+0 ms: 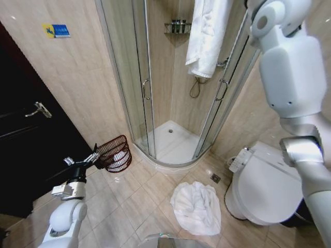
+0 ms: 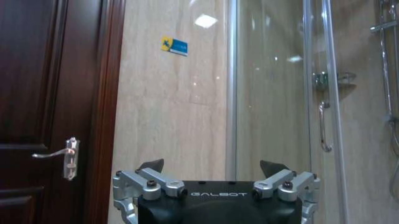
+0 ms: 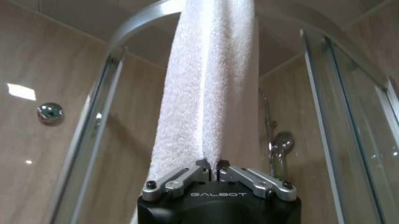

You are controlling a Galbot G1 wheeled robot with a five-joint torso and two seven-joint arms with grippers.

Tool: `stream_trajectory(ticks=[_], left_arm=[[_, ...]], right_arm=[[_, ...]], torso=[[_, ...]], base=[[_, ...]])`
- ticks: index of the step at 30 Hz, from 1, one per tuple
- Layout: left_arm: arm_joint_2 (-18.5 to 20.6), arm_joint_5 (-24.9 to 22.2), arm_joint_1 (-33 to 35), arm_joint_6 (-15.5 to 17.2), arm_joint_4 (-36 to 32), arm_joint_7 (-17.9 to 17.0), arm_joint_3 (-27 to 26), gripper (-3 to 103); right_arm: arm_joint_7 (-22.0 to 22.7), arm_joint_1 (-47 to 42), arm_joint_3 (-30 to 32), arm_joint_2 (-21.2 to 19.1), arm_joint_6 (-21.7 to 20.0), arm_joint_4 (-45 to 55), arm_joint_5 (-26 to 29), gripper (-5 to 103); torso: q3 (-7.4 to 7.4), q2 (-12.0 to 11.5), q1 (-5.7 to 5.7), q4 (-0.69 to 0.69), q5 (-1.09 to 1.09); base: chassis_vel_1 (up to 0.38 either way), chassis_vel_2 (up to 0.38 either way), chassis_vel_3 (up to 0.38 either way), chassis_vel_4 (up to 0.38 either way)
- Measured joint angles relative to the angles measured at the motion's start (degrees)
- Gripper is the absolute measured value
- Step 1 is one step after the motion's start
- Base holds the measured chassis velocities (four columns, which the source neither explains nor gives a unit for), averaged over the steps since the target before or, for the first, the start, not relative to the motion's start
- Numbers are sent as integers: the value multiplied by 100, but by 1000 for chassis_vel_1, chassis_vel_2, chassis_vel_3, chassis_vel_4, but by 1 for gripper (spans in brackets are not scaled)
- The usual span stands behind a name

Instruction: Discard the used towel into the hamper.

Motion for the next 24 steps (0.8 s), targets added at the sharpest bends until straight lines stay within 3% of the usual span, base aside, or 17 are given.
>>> stream_trajectory(ticks=[4, 12, 24], left_arm=[[-80, -35, -123, 96, -48, 0, -67, 100], [-145, -98, -257, 355, -257, 2, -93, 100], [-99, -106, -137, 413, -425, 3, -63, 100]], right_arm=[[196, -346, 16, -206, -50, 435, 285, 4], [242, -1107, 303, -594, -46, 1056, 353, 4], [322, -2499, 981, -1257, -28, 1897, 461, 4]], torso=[[0, 0, -1, 0, 0], [0, 0, 0, 0, 0], [1, 0, -1, 0, 1]], base=[[0, 0, 0, 0], [0, 0, 0, 0], [0, 0, 0, 0]])
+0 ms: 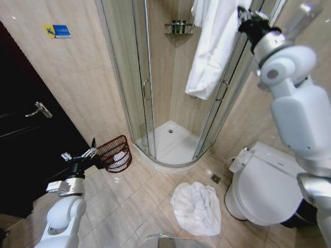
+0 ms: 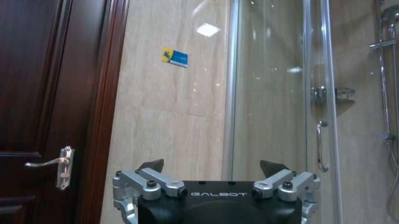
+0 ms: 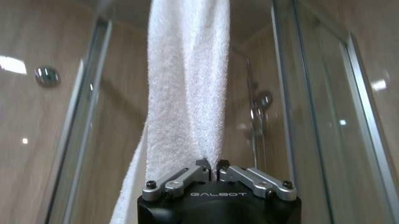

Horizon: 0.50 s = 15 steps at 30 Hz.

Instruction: Discard the used towel into the hamper.

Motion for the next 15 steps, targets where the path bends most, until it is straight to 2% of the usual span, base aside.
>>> stream_trajectory(ticks=[15], left_arm=[[-114, 138, 95, 25, -135, 2, 18, 100]], right_arm=[[-257, -1790, 1136, -726, 71, 912, 104, 4]], torso=[[0, 0, 1, 0, -1]], base=[[0, 0, 0, 0]])
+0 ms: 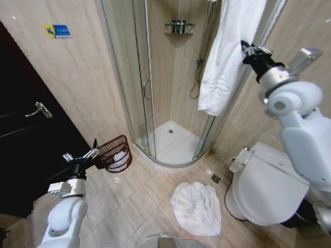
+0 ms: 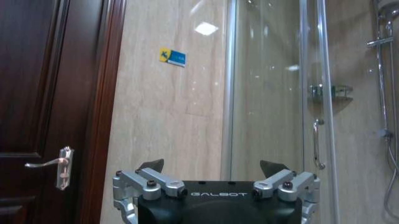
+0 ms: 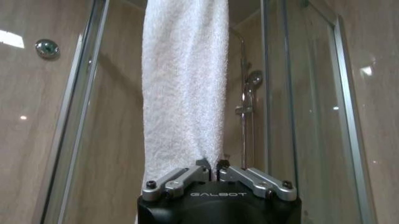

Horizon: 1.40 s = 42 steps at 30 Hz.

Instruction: Discard the used towel into the hamper.

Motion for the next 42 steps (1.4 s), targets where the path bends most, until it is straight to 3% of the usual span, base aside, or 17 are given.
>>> stream_trajectory(ticks=[11, 16, 22, 26, 35, 42], left_arm=[[-65, 229, 100, -50, -80, -38, 60, 100], [83, 217, 177, -66, -125, -96, 106, 100], [277, 93, 167, -4, -185, -109, 145, 100], [345, 17, 167, 34, -231, -125, 195, 100], [428, -63, 151, 79, -275, -129, 199, 100], [404, -68, 315, 73, -381, -132, 185, 100]], right_arm=[[-143, -1291, 1002, -308, 80, 413, 123, 4], [-192, -2054, 1566, -608, 134, 677, 261, 4], [-6, -2670, 1805, -706, 215, 920, 331, 4], [243, -2866, 1815, -626, 237, 1128, 431, 4], [367, -3253, 1841, -355, 254, 1352, 327, 4], [230, -4024, 1945, 205, 372, 1627, -289, 4]], torso=[[0, 0, 0, 0, 2], [-1, 0, 0, -1, 0], [0, -1, 0, -2, 3], [0, -1, 0, -1, -2], [0, -1, 0, 0, -1], [0, -1, 0, -1, 1]], base=[[0, 0, 0, 0], [0, 0, 0, 0], [0, 0, 0, 0], [0, 0, 0, 0], [0, 0, 0, 0], [0, 0, 0, 0]])
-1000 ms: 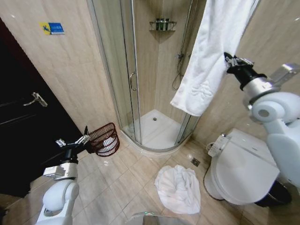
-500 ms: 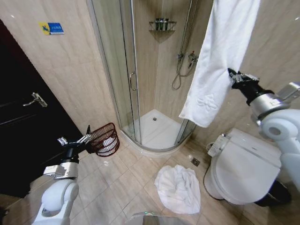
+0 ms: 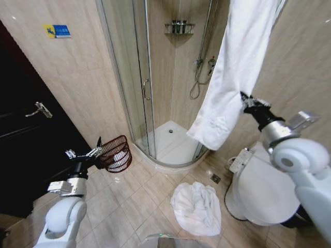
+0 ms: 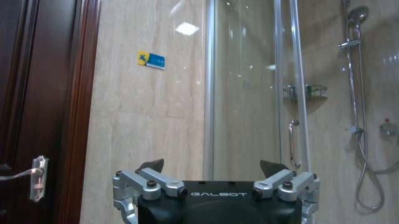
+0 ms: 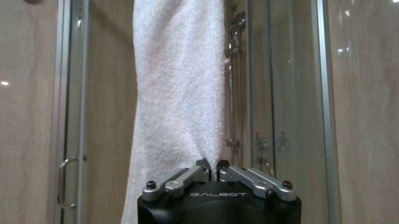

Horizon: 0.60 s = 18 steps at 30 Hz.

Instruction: Discard the used towel into the hamper.

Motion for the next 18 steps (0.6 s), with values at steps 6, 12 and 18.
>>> stream_trajectory(ticks=[6, 12, 18], left_arm=[[-30, 10, 75, -15, -80, -1, -4, 100], [-157, 33, 147, -147, -122, 2, 123, 100], [-245, 53, 211, -193, -235, 28, 235, 100]], right_arm=[[-180, -501, 81, 430, 102, 243, -535, 4], [-497, -1328, 299, 1127, 187, 641, -1194, 4], [-810, -2081, 293, 2028, 377, 996, -1991, 4]], torso=[[0, 0, 0, 0, 0], [-1, 0, 0, 0, -3], [-1, 0, 0, 0, -2]], base=[[0, 0, 0, 0], [0, 0, 0, 0], [0, 0, 0, 0]])
